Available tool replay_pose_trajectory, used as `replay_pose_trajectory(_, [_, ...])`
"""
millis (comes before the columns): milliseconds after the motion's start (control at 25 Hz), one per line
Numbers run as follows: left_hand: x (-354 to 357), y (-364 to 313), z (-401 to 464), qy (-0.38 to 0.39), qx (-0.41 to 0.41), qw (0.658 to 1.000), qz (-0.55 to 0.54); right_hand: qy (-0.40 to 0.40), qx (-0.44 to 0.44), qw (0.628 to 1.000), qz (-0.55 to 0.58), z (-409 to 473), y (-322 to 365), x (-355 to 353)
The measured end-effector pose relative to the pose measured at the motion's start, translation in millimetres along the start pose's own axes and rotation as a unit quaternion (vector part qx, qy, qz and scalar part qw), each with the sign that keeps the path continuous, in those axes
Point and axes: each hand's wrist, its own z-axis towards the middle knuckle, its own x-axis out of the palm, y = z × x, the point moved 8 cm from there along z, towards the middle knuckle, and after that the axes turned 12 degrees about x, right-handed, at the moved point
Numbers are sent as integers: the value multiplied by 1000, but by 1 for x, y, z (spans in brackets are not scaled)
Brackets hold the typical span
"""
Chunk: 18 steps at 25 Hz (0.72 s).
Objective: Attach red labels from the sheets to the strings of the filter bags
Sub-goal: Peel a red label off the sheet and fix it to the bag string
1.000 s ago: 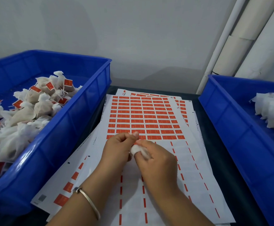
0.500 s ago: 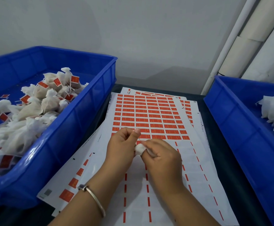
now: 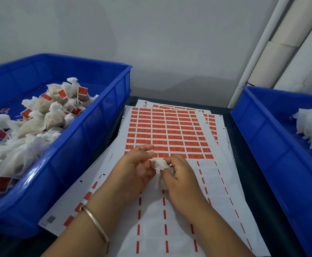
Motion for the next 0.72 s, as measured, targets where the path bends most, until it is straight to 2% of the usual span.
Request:
replay_pose_trajectory(80, [-1,0,0,7,-11,1000,-24,61,70,992,88,3,-9,4])
replay_pose_trajectory(160, [2,-1,1,30,-3,999,-29,131,134,959,213,3,-15,9])
replay_pose_trajectory(240, [4,-3,3,55,22,998,-14,201,162,885,387,3,-15,14])
replay_pose_trajectory(320, [5,-5,3,64,48,997,14,248,174,810,503,2,-11,14])
replay_pose_trajectory(400, [5,-9,3,66,77,992,69,285,160,779,536,0,-5,14])
replay_pose_trajectory(520, [4,-18,1,64,130,966,212,279,157,794,516,0,-4,12])
replay_pose_trajectory(720, [23,-22,-7,118,201,891,389,235,176,823,485,5,-17,7])
